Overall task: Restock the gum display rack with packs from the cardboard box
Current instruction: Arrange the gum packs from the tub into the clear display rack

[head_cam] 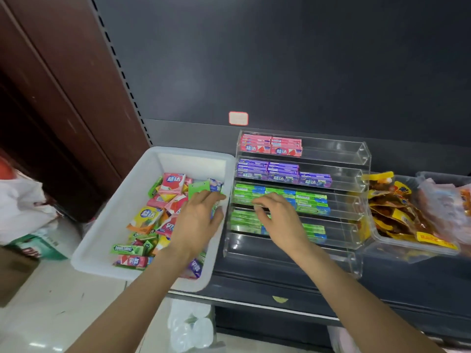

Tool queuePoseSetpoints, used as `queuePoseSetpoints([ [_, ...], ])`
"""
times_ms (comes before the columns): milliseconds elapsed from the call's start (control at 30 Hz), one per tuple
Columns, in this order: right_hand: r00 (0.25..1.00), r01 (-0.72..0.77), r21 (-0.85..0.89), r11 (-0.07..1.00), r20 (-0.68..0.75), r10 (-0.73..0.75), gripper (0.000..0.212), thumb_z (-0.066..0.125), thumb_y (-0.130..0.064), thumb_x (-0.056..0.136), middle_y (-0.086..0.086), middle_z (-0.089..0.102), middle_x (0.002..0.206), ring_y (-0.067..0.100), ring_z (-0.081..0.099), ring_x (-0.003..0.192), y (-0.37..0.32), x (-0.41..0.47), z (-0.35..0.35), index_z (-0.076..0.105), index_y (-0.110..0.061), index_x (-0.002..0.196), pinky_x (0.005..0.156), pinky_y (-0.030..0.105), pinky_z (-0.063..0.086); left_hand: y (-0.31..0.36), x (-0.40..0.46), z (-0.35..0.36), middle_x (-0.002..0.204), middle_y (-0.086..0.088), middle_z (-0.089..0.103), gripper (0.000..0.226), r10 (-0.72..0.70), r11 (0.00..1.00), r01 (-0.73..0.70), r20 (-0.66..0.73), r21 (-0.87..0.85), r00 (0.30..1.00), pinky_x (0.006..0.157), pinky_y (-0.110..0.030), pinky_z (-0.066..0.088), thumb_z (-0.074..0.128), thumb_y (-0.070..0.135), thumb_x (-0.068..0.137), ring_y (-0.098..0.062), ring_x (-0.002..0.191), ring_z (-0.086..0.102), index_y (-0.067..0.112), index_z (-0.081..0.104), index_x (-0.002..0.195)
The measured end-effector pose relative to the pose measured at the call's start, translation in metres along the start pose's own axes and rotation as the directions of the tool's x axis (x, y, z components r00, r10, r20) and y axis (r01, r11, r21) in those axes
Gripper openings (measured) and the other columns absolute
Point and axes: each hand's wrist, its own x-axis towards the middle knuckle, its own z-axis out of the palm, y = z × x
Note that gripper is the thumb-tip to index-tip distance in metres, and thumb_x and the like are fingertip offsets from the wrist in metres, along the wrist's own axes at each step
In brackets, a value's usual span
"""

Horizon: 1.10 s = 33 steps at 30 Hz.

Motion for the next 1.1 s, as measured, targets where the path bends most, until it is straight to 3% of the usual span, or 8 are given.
queuePoseSetpoints([
  [100, 0.998, 0.060, 0.038, 0.997, 0.013, -0.061, 0.025, 0.048, -0.019, 0.096, 0.002, 0.060, 0.109, 0.016, 0.053, 0.104, -0.047, 0.020, 0.027, 0.064, -0.014, 0.116, 0.087, 0.026, 0.039, -0.054, -0.012, -0.038, 0.107, -0.009, 0.064, 0.031, -0.113, 0.993, 0.115, -0.078, 0.021, 0.991, 0.083, -0.040, 0.048, 0.050, 0.020, 0.084, -0.031, 0.098, 0.058, 0.013, 0.065, 0.110],
  [233, 0.989, 0.104, 0.036, 0.994, 0.101, -0.107, 0.027, 0.047, -0.019, 0.097, 0.004, 0.058, 0.114, 0.018, 0.052, 0.109, -0.105, 0.042, 0.073, 0.061, -0.013, 0.119, 0.090, 0.030, 0.042, -0.130, -0.031, -0.082, 0.111, -0.013, 0.061, 0.028, -0.286, 0.953, 0.294, -0.112, 0.072, 0.952, 0.086, -0.044, 0.045, 0.060, 0.008, 0.084, -0.037, 0.102, 0.054, 0.010, 0.064, 0.112],
  [400, 0.969, 0.053, 0.057, 0.997, 0.238, -0.065, 0.031, 0.051, -0.021, 0.095, 0.002, 0.056, 0.119, 0.016, 0.051, 0.112, -0.163, 0.052, 0.134, 0.057, -0.016, 0.125, 0.092, 0.027, 0.040, -0.212, -0.053, -0.113, 0.138, -0.012, 0.045, 0.052, -0.416, 0.906, 0.398, 0.130, 0.144, 0.900, 0.104, -0.042, 0.035, 0.058, 0.022, 0.090, -0.033, 0.126, 0.040, 0.012, 0.043, 0.138],
  [467, 0.953, 0.049, 0.030, 0.998, 0.296, -0.056, 0.030, 0.053, -0.022, 0.095, 0.001, 0.058, 0.116, 0.015, 0.053, 0.107, -0.177, 0.052, 0.154, 0.059, -0.016, 0.123, 0.090, 0.026, 0.041, -0.227, -0.057, -0.118, 0.139, -0.013, 0.045, 0.051, -0.402, 0.915, 0.385, 0.254, 0.117, 0.880, 0.102, -0.035, 0.035, 0.054, 0.028, 0.093, -0.031, 0.126, 0.043, 0.014, 0.041, 0.140],
  [567, 0.922, 0.033, -0.042, 0.999, 0.386, -0.015, 0.028, 0.056, -0.024, 0.093, 0.004, 0.062, 0.111, 0.018, 0.058, 0.099, -0.194, 0.051, 0.174, 0.061, -0.014, 0.118, 0.085, 0.032, 0.048, -0.237, -0.065, -0.122, 0.128, -0.003, 0.059, 0.042, -0.286, 0.944, 0.327, 0.367, -0.053, 0.885, 0.085, -0.025, 0.042, 0.051, 0.030, 0.095, -0.023, 0.107, 0.060, 0.030, 0.046, 0.136],
  [800, 0.841, 0.034, -0.166, 0.986, 0.538, 0.061, 0.034, 0.068, -0.023, 0.085, 0.004, 0.062, 0.115, 0.020, 0.059, 0.100, -0.208, 0.052, 0.191, 0.061, -0.015, 0.117, 0.077, 0.029, 0.044, -0.238, -0.073, -0.122, 0.100, 0.004, 0.065, 0.037, -0.271, 0.902, 0.365, 0.355, -0.231, 0.895, 0.074, -0.018, 0.039, 0.051, 0.026, 0.095, -0.015, 0.089, 0.060, 0.029, 0.051, 0.132],
  [967, 0.845, 0.018, -0.144, 0.989, 0.532, 0.062, 0.029, 0.066, -0.015, 0.086, 0.007, 0.059, 0.106, 0.015, 0.052, 0.086, -0.208, 0.056, 0.192, 0.063, -0.011, 0.115, 0.066, 0.025, 0.038, -0.237, -0.072, -0.118, 0.116, 0.000, 0.065, 0.034, -0.295, 0.900, 0.376, 0.327, -0.221, 0.898, 0.082, -0.027, 0.048, 0.052, 0.022, 0.094, -0.018, 0.095, 0.061, 0.024, 0.055, 0.128],
  [1100, 0.913, -0.046, -0.096, 0.994, 0.400, 0.081, 0.020, 0.062, -0.015, 0.089, 0.003, 0.064, 0.106, 0.015, 0.061, 0.088, -0.203, 0.051, 0.176, 0.066, -0.009, 0.107, 0.079, 0.033, 0.050, -0.229, -0.070, -0.115, 0.132, -0.003, 0.048, 0.041, -0.268, 0.950, 0.294, 0.212, -0.105, 0.940, 0.097, -0.029, 0.040, 0.054, 0.021, 0.094, -0.020, 0.117, 0.048, 0.017, 0.048, 0.134],
])
